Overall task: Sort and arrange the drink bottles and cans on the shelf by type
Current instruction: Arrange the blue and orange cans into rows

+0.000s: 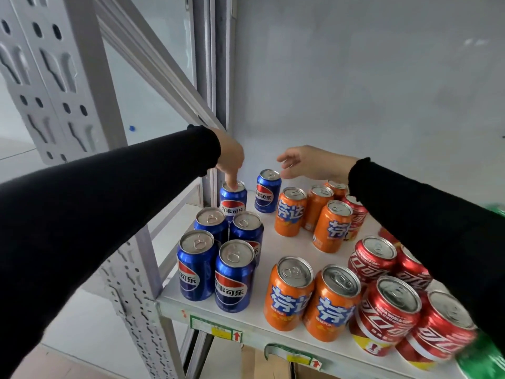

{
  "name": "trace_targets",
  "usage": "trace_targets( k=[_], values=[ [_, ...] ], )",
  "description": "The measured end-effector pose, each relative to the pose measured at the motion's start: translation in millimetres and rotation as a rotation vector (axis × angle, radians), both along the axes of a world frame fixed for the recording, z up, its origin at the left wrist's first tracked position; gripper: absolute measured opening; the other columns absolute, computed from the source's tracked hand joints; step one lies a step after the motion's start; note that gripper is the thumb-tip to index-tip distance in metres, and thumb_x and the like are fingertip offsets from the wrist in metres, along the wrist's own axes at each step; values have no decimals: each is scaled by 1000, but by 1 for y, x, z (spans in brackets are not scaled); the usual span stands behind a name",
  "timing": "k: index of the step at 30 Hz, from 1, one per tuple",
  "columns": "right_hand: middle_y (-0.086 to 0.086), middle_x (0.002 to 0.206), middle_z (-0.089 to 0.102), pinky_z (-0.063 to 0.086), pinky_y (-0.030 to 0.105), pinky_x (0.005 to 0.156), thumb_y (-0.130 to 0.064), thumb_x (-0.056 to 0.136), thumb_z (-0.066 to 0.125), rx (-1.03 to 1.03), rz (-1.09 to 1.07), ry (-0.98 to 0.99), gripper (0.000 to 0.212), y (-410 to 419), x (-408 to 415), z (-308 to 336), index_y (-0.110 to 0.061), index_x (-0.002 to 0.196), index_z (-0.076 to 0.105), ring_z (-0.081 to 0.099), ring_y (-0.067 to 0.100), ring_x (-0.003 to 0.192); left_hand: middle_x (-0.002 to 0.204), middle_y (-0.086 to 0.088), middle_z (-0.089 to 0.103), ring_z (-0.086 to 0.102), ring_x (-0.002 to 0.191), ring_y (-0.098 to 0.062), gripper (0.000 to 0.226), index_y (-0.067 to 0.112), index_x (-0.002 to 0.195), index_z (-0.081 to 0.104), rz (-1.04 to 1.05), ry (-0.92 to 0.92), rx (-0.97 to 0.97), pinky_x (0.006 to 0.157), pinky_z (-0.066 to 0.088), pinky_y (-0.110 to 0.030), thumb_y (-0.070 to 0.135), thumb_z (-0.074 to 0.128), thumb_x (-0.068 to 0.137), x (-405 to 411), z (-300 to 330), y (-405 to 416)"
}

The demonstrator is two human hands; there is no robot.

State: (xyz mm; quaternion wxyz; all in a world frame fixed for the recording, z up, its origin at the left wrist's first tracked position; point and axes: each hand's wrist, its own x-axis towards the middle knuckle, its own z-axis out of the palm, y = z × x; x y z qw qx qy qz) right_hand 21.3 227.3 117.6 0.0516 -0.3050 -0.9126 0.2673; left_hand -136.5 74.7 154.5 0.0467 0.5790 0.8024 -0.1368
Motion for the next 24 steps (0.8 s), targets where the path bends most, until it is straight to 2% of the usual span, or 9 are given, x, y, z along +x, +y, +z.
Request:
trace_targets(
  k=[3,6,8,10,13,16,19,24],
  values=[
    [9,148,49,42,31,101,-31,90,74,36,-31,-78,71,16,-23,-16,-13,151,41,50,24,131,139,-10,57,63,114,-26,73,15,149,45,53,-93,-58,98,52,-32,44,72,88,-8,-7,12],
    [12,150,46,43,36,101,-33,87,77,34,-32,-156,81,26,-44,-31,-11,153,34,49,29,132,139,-13,58,65,115,-29,80,15,151,42,111,-210,-119,98,55,-38,46,75,84,-22,-18,26],
    [11,138,56,48,39,95,-38,81,81,45,-28,-178,78,31,-55,-39,-10,144,42,56,30,124,139,-13,59,65,115,-29,83,15,150,42,152,-284,-131,98,56,-42,46,77,82,-30,-25,34],
    [8,117,66,54,42,89,-43,75,84,94,-12,-192,67,37,-63,-47,-12,125,52,64,30,110,140,-14,58,65,116,-30,82,13,149,43,186,-323,-139,98,55,-43,46,78,82,-36,-32,41],
    [8,105,71,57,49,91,-47,71,85,112,18,-210,61,48,-74,-58,-12,114,59,69,30,100,136,-16,60,66,114,-31,79,11,145,46,208,-359,-158,98,56,-42,43,80,81,-38,-46,49],
    [9,105,70,55,44,87,-47,74,83,209,47,-232,59,36,-73,-52,-9,113,61,66,30,98,132,-15,62,66,112,-30,71,9,140,51,207,-371,-132,93,58,-38,37,81,81,-37,-53,53],
    [7,110,64,48,38,78,-47,77,81,290,103,-273,62,22,-68,-42,-10,120,57,61,28,98,132,-16,62,68,110,-31,74,9,140,50,193,-360,-174,92,59,-38,36,83,79,-37,-47,52],
    [2,118,64,48,31,79,-45,78,82,180,213,-311,63,-5,-54,-20,-15,127,56,62,22,103,137,-18,59,66,114,-34,81,8,144,47,230,-380,-279,95,57,-42,28,86,76,-38,-29,45]
  ],
)
